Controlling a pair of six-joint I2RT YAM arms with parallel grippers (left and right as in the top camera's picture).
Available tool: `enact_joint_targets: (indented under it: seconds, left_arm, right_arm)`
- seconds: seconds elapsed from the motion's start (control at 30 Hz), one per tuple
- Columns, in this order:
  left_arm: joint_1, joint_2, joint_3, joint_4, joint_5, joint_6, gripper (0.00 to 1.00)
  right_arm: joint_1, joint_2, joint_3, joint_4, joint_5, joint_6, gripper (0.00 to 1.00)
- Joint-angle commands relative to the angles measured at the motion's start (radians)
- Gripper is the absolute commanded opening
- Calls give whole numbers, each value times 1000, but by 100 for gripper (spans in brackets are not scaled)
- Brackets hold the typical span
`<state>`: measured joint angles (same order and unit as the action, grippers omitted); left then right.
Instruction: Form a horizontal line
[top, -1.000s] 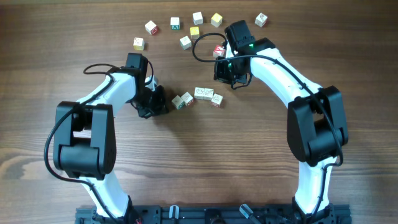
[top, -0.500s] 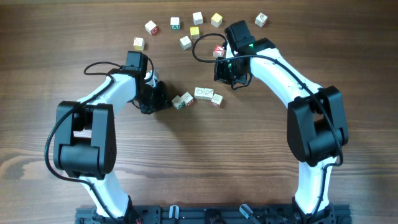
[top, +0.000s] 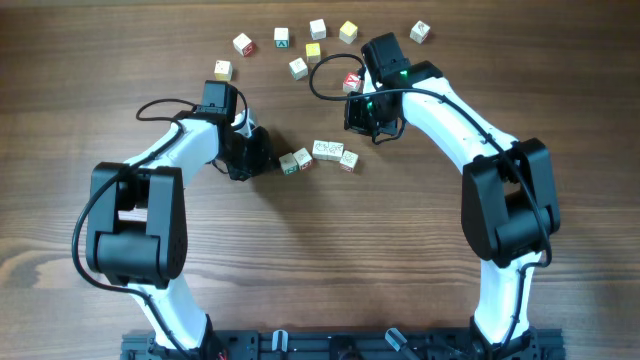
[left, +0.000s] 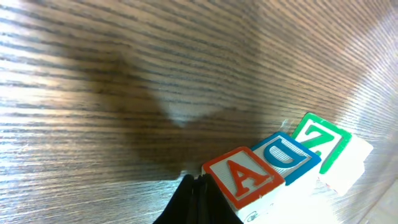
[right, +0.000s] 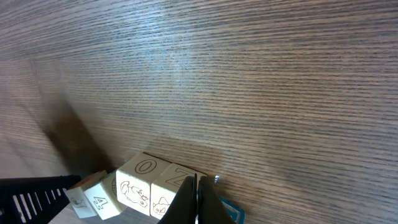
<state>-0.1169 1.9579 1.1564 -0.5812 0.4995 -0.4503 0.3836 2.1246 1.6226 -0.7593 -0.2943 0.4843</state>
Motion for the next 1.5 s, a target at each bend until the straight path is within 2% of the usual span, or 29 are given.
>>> enact_joint_targets:
  seconds: [0.0, 0.37, 0.5, 0.93, 1.07, 1.3, 1.47]
  left_arm:
    - [-6, 8, -12, 19, 17, -8, 4]
    - [-6, 8, -12, 83, 28, -30, 4]
    - [-6, 8, -12, 108, 28, -30, 4]
    - [-3, 8, -12, 69, 27, -29, 4]
    - [22, 8, -12, 81, -34, -30, 4]
    - [101, 8, -12, 80, -43, -31, 4]
    - [106, 8, -12, 72, -44, -29, 4]
  right_arm:
    - [2, -23, 21, -2, 11, -13, 4]
    - [3, -23, 21, 5, 10, -15, 5]
    - [3, -21, 20, 35, 10, -60, 4]
    - [29, -21, 18, 98, 10, -59, 5]
    - [39, -19, 16, 149, 10, -58, 4]
    - [68, 14, 8, 194, 6, -5, 4]
    - [91, 44, 6, 190, 4, 34, 4]
